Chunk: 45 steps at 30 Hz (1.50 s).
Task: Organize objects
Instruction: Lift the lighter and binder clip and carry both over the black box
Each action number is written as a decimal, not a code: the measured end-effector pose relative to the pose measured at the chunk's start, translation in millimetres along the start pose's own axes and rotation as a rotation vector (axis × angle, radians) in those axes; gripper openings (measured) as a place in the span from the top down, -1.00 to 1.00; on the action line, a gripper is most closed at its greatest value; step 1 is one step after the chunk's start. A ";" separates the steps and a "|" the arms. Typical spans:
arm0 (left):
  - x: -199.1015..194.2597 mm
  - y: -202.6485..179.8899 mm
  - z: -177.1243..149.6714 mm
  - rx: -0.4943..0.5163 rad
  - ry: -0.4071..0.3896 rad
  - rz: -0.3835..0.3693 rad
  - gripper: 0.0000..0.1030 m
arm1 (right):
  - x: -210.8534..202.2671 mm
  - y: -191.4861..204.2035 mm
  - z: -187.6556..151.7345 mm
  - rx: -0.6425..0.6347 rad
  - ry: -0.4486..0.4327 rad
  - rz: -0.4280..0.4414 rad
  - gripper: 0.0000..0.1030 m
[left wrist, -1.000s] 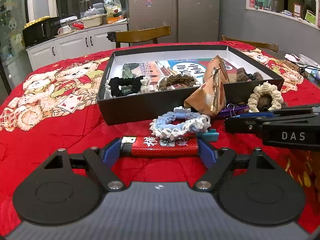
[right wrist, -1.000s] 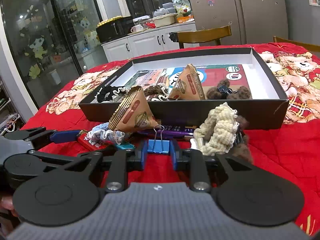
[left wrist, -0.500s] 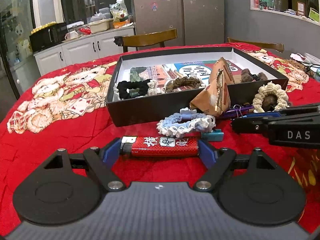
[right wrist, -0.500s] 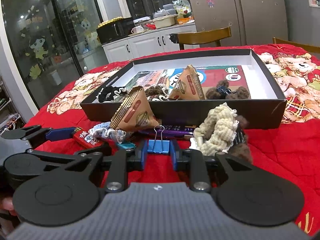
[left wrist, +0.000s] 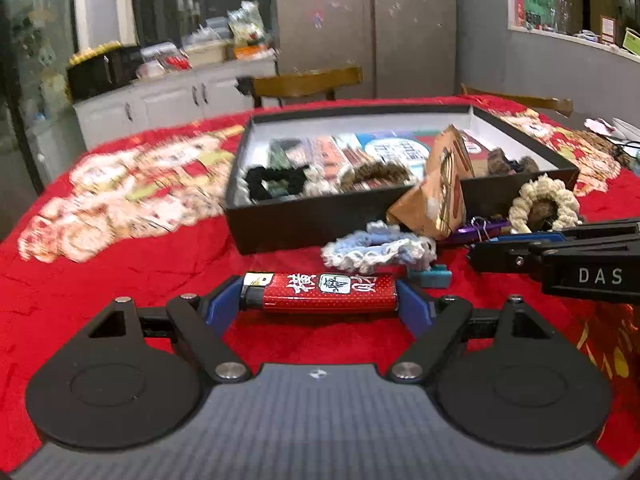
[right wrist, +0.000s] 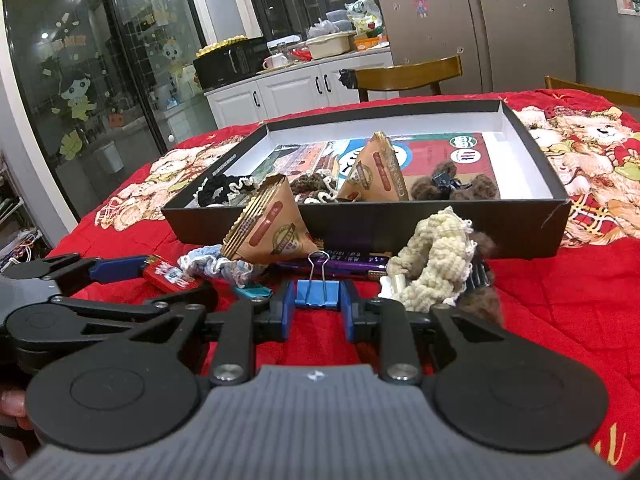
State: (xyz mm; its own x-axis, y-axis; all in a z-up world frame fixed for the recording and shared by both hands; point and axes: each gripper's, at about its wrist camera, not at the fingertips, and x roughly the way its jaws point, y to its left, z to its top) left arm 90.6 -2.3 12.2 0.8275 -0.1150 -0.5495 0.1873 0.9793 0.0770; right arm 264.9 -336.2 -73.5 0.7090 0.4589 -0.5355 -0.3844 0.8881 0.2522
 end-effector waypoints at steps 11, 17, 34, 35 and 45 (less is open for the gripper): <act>-18.6 -5.1 -0.3 0.009 -0.090 0.032 -0.64 | -11.7 5.8 0.0 -0.021 -0.057 0.037 0.46; -22.5 -5.4 0.3 0.008 -0.120 0.056 -0.64 | -21.0 5.2 3.1 -0.009 -0.097 0.050 0.46; -31.7 23.1 14.8 -0.127 -0.217 0.103 -0.64 | -28.3 -17.4 20.2 0.174 -0.139 0.153 0.47; -32.5 26.9 17.3 -0.141 -0.221 0.104 -0.64 | -28.3 -18.1 22.7 0.190 -0.143 0.153 0.46; -37.4 46.1 34.1 -0.173 -0.224 0.091 -0.64 | -41.1 -8.1 57.6 0.233 -0.220 0.132 0.47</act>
State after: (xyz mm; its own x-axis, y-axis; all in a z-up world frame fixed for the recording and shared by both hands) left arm 86.3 41.5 64.6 0.9366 -0.0407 -0.3481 0.0299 0.9989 -0.0363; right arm 272.9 -360.6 -7.1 0.7823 0.5425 -0.3061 -0.3540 0.7915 0.4982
